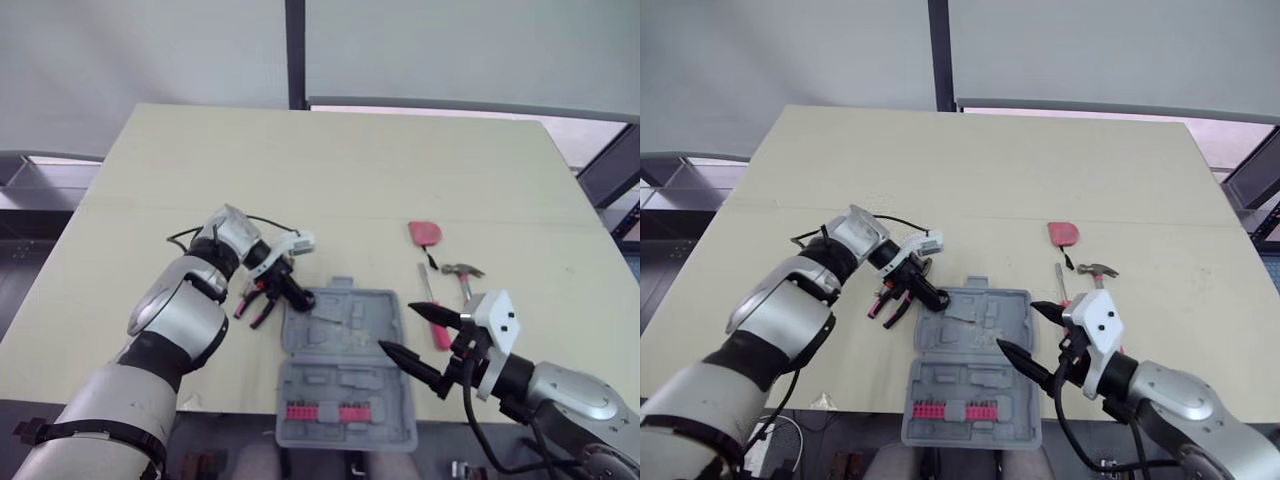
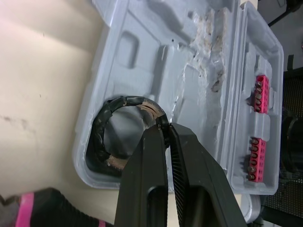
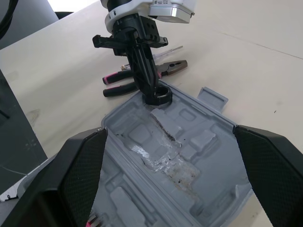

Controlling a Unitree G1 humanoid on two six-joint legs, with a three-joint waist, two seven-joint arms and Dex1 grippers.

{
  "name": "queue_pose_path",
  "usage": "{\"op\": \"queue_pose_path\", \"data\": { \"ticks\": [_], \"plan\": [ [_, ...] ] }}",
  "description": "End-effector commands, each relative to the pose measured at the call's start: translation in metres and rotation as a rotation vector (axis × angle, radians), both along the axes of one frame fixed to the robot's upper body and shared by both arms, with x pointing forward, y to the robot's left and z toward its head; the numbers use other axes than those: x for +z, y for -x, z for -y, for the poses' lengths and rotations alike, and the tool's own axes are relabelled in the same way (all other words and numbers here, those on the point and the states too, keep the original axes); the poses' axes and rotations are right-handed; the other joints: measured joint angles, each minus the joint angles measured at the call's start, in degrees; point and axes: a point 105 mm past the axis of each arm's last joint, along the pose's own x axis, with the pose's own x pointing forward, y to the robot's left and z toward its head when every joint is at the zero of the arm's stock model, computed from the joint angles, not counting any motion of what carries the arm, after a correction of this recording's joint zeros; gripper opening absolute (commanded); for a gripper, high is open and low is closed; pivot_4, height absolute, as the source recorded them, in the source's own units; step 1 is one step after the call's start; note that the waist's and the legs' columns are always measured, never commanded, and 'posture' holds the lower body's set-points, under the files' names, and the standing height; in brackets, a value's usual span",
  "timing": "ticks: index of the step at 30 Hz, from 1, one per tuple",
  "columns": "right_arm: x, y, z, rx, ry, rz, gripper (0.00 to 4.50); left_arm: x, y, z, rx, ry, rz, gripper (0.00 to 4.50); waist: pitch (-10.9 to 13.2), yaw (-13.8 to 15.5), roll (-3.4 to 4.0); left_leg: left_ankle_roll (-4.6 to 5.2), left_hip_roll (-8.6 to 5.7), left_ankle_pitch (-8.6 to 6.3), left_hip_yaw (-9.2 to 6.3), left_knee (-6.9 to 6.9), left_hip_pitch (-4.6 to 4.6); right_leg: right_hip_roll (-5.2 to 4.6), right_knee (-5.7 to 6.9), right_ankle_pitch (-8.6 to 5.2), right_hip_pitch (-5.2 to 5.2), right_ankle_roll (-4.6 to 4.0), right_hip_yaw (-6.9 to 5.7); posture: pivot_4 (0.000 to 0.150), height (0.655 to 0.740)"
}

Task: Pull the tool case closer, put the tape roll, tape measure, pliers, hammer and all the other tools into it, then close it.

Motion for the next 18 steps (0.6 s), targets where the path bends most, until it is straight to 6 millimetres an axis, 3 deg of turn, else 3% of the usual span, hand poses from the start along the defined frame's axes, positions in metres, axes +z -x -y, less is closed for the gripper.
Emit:
{"op": "queue_pose_path", "data": {
  "ticks": [1, 4, 7, 11, 14, 16, 18],
  "plan": [
    [0.008, 0.0, 0.0, -0.004, 0.004, 0.043, 4.5, 0.006, -0.002, -0.003, -0.048, 0.009, 0.048, 0.04, 0.0, 0.21, 0.0, 0.0, -0.01, 0.0, 0.01, 0.01, 0.0, 0.0, 0.0, 0.0, 0.0, 0.0, -0.01, 0.15, 0.74],
    [0.009, -0.001, 0.001, -0.001, 0.004, 0.043, 4.5, 0.015, 0.002, -0.017, -0.098, -0.003, 0.04, 1.05, 0.0, 0.27, 0.0, 0.0, -0.02, 0.0, 0.02, 0.01, 0.0, 0.02, 0.0, 0.0, 0.0, 0.0, -0.03, 0.15, 0.74],
    [0.008, -0.001, 0.002, 0.001, 0.009, 0.039, 4.5, 0.022, -0.005, -0.031, -0.08, -0.028, 0.128, 2.44, 0.0, 0.27, 0.0, 0.0, 0.02, 0.0, 0.0, 0.01, 0.0, -0.03, 0.01, 0.0, -0.02, 0.0, 0.02, 0.15, 0.74],
    [0.008, -0.002, 0.003, 0.007, 0.013, 0.037, 4.5, 0.043, -0.02, -0.032, 0.013, 0.083, 0.274, 2.44, 0.0, 0.64, 0.0, 0.02, -0.05, -0.01, -0.06, 0.07, -0.01, -0.13, 0.03, 0.0, 0.0, 0.0, -0.02, 0.15, 0.74],
    [0.009, -0.003, 0.004, 0.011, 0.014, 0.038, 4.5, 0.057, -0.012, -0.032, -0.069, 0.29, 0.417, 2.44, 0.0, 0.46, 0.01, 0.09, -0.07, -0.05, -0.16, 0.15, -0.09, -0.24, 0.07, 0.0, -0.01, 0.01, -0.12, 0.15, 0.74],
    [0.009, -0.005, 0.003, 0.016, 0.014, 0.039, 4.5, 0.059, -0.005, -0.03, -0.072, 0.448, 0.485, 2.44, -0.02, 0.13, 0.03, 0.09, -0.06, -0.05, -0.18, 0.14, -0.08, -0.3, 0.1, 0.0, -0.01, 0.01, -0.14, 0.15, 0.74],
    [0.009, -0.007, 0.003, 0.022, 0.014, 0.04, 4.5, 0.054, -0.011, -0.029, 0.037, 0.535, 0.562, 2.44, -0.02, 0.2, 0.03, 0.09, -0.05, -0.05, -0.24, 0.18, -0.05, -0.31, 0.14, 0.0, -0.01, 0.01, -0.16, 0.15, 0.74]
  ]
}}
